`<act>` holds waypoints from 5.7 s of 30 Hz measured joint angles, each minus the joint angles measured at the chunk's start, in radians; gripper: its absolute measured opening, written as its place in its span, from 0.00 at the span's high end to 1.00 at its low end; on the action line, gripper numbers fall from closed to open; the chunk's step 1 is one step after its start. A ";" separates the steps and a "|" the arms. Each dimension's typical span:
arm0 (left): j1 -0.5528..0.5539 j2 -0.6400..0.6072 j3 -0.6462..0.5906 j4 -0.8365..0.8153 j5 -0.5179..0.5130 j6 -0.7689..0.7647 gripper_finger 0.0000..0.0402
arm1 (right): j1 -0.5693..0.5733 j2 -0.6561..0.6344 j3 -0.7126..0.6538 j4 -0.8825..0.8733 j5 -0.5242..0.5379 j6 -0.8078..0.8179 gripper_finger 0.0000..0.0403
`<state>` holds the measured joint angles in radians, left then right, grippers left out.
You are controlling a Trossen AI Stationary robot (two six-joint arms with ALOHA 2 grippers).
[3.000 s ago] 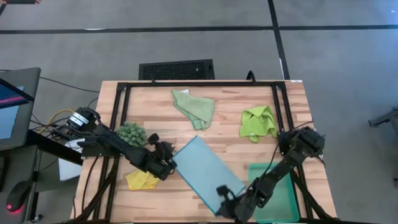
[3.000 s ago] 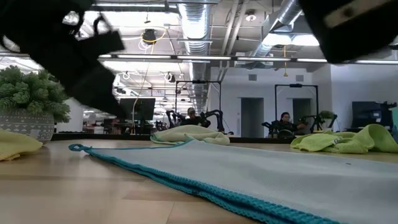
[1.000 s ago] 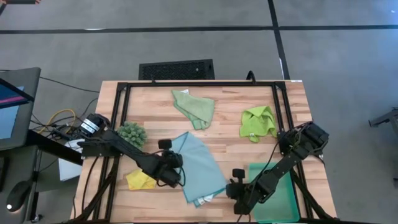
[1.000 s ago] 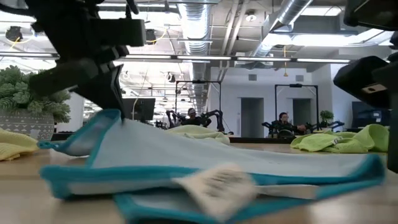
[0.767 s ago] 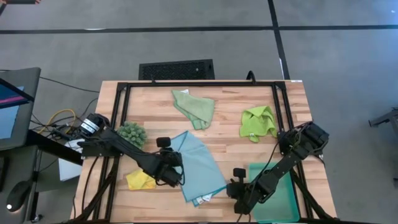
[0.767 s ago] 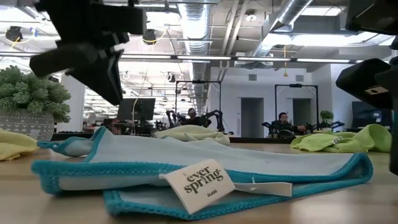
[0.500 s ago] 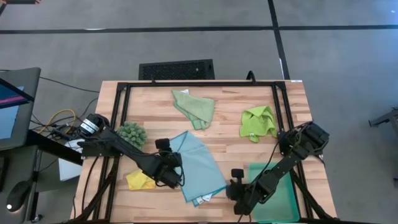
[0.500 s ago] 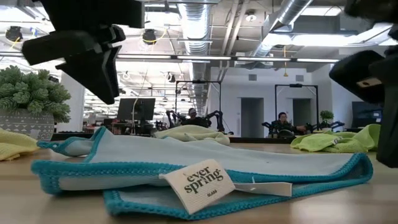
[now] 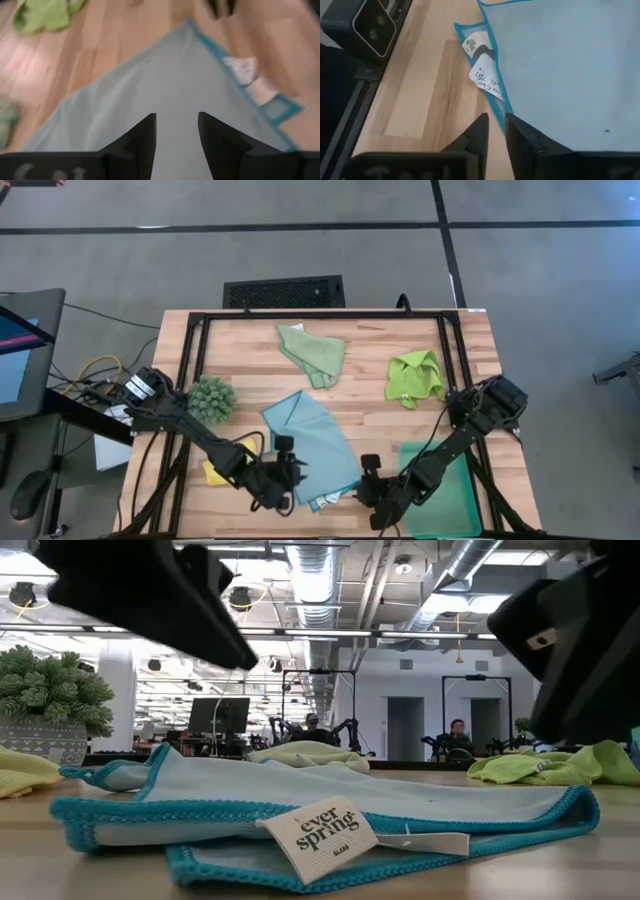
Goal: Fold microfiber towels
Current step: Fold the blue microfiber cloth
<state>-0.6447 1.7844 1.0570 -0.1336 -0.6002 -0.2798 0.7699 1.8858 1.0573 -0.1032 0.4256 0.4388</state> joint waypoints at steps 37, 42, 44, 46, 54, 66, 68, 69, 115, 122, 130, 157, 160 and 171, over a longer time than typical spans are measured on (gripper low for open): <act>-0.160 0.343 0.285 -0.177 -0.002 -0.031 0.68 | -0.054 0.001 0.000 0.037 0.017 -0.073 0.68; -0.124 0.345 0.284 -0.187 -0.028 -0.020 0.82 | -0.048 0.001 0.000 0.040 0.017 -0.073 0.68; -0.117 0.345 0.290 -0.196 -0.043 0.025 0.89 | -0.043 0.001 0.000 0.040 0.017 -0.073 0.68; -0.112 0.347 0.302 -0.222 -0.059 0.057 0.97 | -0.043 0.001 0.000 0.040 0.017 -0.073 0.68; -0.061 0.346 0.493 -0.334 -0.253 0.159 0.99 | -0.043 0.001 0.000 0.035 0.018 -0.073 0.68; 0.035 0.345 0.502 -0.181 -0.018 0.184 1.00 | 0.008 -0.032 0.000 -0.353 0.073 0.176 0.76; 0.034 0.347 0.481 -0.162 0.009 0.191 1.00 | 0.009 -0.017 0.001 -0.338 0.078 0.181 0.77; 0.033 0.347 0.471 -0.142 0.015 0.192 1.00 | 0.009 -0.013 0.000 -0.335 0.077 0.181 0.77; -0.062 0.344 0.479 -0.070 -0.372 0.317 1.00 | -0.004 -0.009 0.021 -0.501 0.051 0.428 0.64; -0.028 0.344 0.478 -0.087 -0.251 0.247 1.00 | 0.046 -0.009 0.114 -0.563 0.073 0.387 0.71; -0.004 0.344 0.478 -0.087 -0.211 0.206 1.00 | 0.105 -0.009 0.137 -0.367 0.280 0.136 0.73; 0.060 0.333 0.480 -0.092 -0.068 0.188 0.63 | 0.001 0.002 0.061 -0.022 0.291 -0.047 0.83; 0.040 0.320 0.483 -0.199 -0.105 0.155 0.57 | 0.001 0.002 0.056 -0.035 0.313 -0.015 0.95; -0.088 0.315 0.477 -0.773 -0.096 -0.241 0.57 | 0.043 -0.040 0.047 -0.529 0.388 0.330 0.98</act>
<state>-0.7327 2.0998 1.5340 -0.9068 -0.6961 -0.5205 0.8131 1.8454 1.1039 -0.6326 0.8135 0.7692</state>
